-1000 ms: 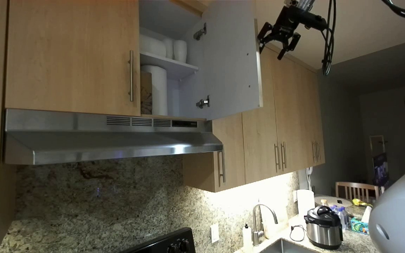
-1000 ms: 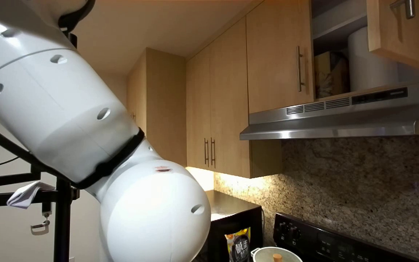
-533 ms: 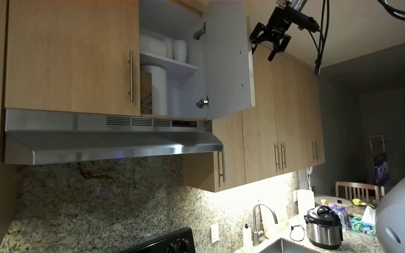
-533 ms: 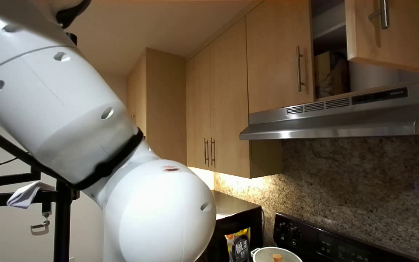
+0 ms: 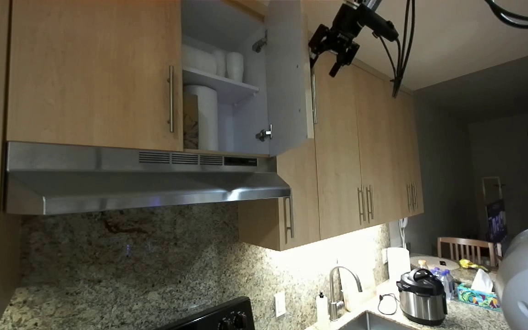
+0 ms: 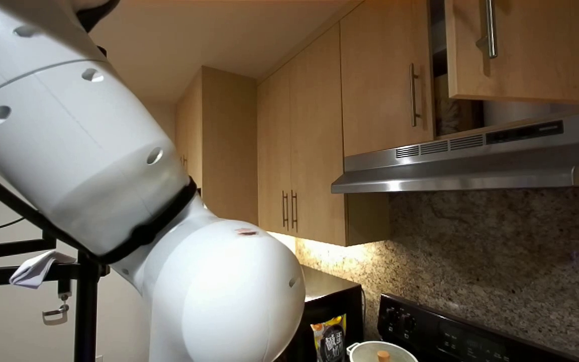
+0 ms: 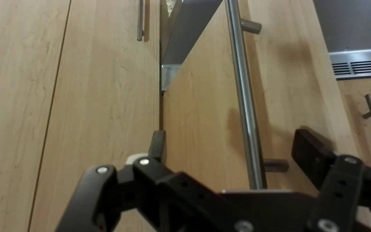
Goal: Open and close the right cabinet door on top of the stove
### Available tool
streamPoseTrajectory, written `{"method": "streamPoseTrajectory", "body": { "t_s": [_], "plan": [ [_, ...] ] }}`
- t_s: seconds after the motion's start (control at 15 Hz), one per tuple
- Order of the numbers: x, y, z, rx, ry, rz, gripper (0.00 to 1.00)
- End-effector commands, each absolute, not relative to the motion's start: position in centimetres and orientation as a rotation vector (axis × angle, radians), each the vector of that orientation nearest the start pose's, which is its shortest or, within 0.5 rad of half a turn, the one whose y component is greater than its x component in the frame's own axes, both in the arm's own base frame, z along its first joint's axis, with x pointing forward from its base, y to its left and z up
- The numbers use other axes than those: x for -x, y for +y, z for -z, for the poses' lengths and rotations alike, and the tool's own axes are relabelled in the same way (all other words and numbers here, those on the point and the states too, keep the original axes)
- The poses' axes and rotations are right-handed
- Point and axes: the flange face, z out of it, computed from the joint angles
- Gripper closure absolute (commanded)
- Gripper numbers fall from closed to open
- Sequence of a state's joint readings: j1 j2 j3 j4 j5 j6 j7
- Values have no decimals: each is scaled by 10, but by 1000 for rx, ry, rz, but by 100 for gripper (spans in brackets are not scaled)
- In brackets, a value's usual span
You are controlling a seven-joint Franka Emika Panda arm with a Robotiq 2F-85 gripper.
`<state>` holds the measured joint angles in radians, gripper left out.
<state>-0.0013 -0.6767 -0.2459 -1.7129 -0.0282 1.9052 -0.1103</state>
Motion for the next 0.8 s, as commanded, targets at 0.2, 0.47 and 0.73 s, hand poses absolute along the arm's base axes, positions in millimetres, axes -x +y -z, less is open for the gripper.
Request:
{"method": "streamPoseTrajectory", "body": {
  "t_s": [0.2, 0.47, 0.73],
  "plan": [
    [-297, -113, -883, 2853, -54, 1278, 0],
    [-305, -99, -877, 2863, -169, 1230, 0],
    [-305, -84, -880, 2852, -286, 1236, 0]
  ]
}}
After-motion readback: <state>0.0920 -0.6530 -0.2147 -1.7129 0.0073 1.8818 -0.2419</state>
